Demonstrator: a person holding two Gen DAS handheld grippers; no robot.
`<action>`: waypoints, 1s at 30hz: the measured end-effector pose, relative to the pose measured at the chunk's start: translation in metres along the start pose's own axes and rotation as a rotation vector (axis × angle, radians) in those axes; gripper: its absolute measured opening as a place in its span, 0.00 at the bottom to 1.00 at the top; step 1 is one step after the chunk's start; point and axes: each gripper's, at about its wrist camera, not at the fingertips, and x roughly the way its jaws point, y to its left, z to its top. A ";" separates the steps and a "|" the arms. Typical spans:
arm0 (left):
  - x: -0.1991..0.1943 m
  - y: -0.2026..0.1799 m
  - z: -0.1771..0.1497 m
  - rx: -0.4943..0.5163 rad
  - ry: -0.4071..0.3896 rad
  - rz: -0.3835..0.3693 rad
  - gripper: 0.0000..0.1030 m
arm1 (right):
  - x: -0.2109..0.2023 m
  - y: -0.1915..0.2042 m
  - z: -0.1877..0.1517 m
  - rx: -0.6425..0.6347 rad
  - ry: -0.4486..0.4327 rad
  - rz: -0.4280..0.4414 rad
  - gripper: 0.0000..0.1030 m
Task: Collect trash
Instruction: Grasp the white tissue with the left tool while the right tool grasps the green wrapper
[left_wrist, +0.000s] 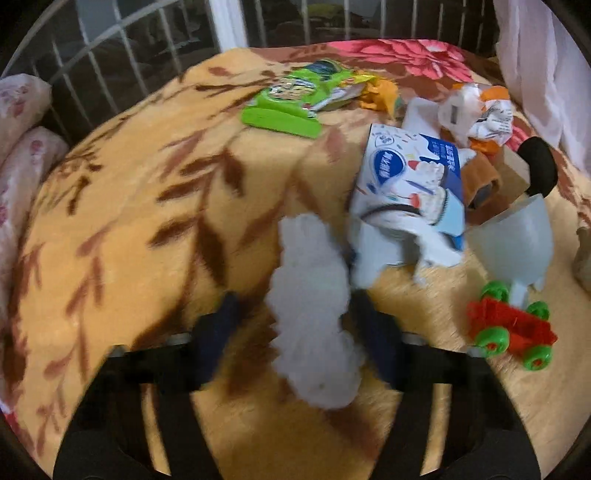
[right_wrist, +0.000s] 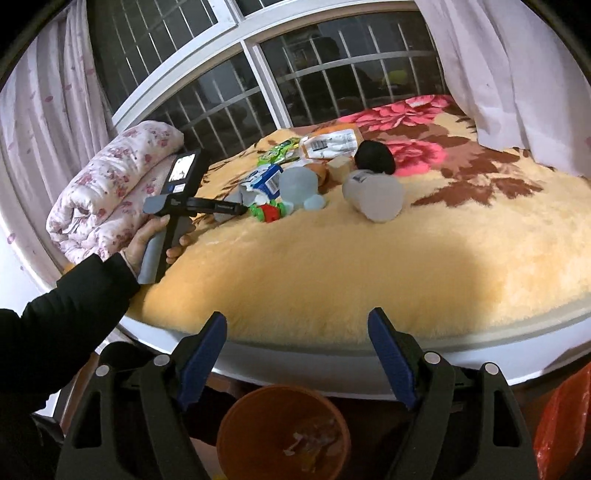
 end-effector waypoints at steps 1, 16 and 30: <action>-0.001 -0.001 -0.001 0.005 -0.008 -0.010 0.37 | 0.001 0.000 0.004 -0.002 -0.001 0.004 0.75; -0.081 0.003 -0.090 -0.138 -0.157 0.086 0.30 | 0.139 0.051 0.151 -0.040 0.042 0.083 0.76; -0.062 0.020 -0.092 -0.219 -0.214 -0.013 0.30 | 0.284 0.090 0.282 -0.071 0.248 0.089 0.87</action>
